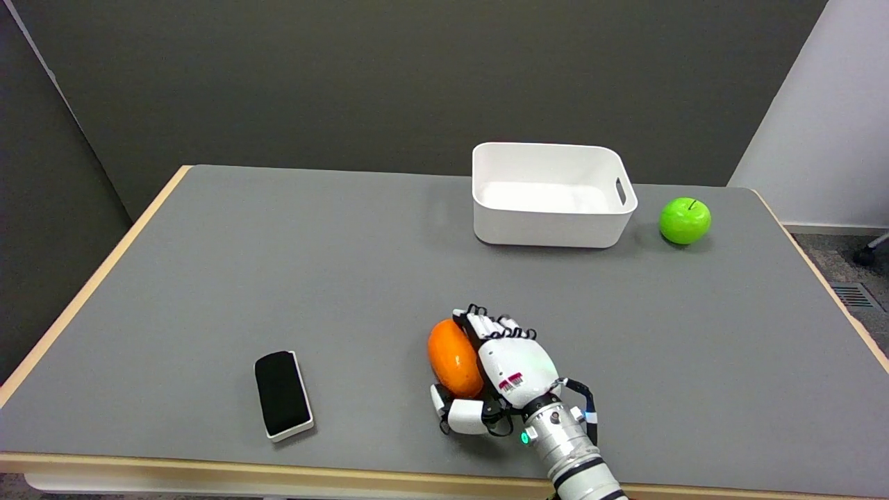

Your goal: Pick up mango.

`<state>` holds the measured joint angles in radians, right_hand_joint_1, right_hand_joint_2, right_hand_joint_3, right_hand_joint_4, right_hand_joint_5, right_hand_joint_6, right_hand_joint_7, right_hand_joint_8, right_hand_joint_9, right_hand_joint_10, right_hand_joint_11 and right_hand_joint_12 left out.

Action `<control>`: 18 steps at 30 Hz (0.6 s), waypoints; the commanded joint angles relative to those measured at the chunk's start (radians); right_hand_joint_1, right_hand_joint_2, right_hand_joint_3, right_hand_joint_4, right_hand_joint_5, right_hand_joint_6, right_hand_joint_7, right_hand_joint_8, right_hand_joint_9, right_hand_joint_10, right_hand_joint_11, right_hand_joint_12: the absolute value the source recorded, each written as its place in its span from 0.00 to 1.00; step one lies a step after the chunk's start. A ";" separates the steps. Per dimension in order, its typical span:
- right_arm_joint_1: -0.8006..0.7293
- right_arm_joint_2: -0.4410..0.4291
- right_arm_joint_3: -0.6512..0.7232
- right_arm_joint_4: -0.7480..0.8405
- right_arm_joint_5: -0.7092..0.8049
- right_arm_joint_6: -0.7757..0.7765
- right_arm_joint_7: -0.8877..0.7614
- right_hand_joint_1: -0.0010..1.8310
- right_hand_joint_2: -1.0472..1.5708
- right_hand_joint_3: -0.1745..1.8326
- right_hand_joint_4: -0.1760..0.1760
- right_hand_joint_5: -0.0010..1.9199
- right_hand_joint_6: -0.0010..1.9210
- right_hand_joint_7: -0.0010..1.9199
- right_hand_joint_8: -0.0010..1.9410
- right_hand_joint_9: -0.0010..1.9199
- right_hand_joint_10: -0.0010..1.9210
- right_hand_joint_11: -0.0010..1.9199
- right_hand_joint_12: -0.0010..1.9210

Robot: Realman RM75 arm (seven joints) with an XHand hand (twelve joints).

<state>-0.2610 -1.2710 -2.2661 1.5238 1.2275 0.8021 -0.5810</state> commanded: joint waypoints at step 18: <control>0.138 0.103 0.075 -0.036 -0.308 0.181 0.232 0.60 0.88 0.24 0.00 0.26 0.88 0.29 0.91 0.43 1.00 0.12 1.00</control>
<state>-0.2207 -1.2763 -2.2599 1.4128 0.9559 0.9376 -0.4117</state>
